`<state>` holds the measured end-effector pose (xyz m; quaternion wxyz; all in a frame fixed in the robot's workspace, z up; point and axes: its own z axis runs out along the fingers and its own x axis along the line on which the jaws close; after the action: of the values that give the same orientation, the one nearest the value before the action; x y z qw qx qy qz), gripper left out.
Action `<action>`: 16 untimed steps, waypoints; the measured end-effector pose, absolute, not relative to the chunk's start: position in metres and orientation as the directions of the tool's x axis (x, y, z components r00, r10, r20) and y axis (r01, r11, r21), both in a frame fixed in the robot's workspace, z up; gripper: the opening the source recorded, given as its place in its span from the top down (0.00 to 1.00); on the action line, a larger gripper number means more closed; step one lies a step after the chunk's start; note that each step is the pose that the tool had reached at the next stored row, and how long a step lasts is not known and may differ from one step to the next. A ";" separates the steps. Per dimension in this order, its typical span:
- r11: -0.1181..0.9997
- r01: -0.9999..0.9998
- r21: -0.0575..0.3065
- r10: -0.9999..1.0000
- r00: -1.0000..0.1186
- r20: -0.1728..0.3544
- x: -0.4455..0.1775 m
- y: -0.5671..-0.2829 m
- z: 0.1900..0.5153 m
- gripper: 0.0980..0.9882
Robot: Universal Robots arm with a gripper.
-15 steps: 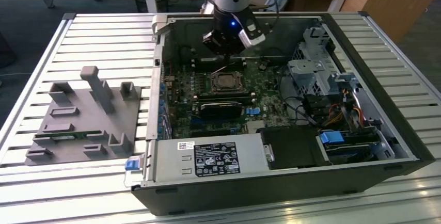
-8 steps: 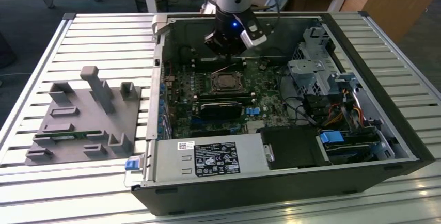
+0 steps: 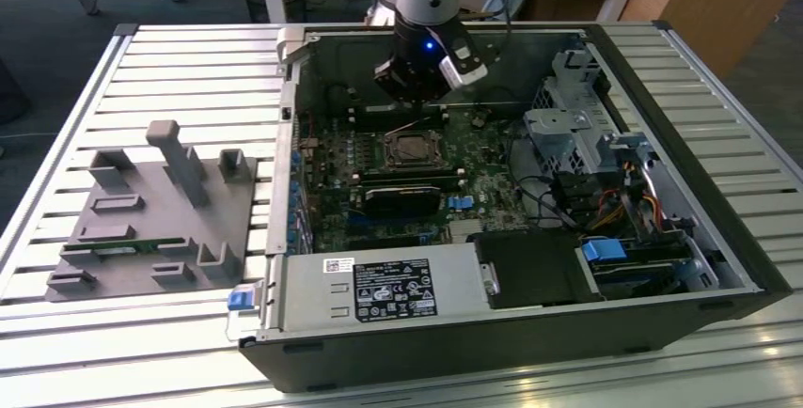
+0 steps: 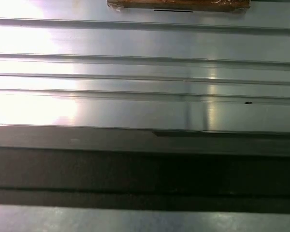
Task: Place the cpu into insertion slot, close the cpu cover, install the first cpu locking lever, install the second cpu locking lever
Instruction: 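Install the first cpu locking lever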
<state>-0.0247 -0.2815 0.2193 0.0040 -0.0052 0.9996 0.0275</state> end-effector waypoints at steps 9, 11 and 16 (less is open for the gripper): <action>0.999 -0.011 0.051 -0.010 -1.000 -0.008 -0.020 -0.282 0.216 0.98; 0.999 -0.011 0.051 -0.010 -1.000 -0.008 -0.019 -0.282 0.215 0.98; 0.999 -0.011 0.051 -0.010 -1.000 -0.008 -0.016 -0.282 0.211 0.98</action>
<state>-0.0164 -0.2815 0.2112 0.0039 -0.0052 0.9997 0.0253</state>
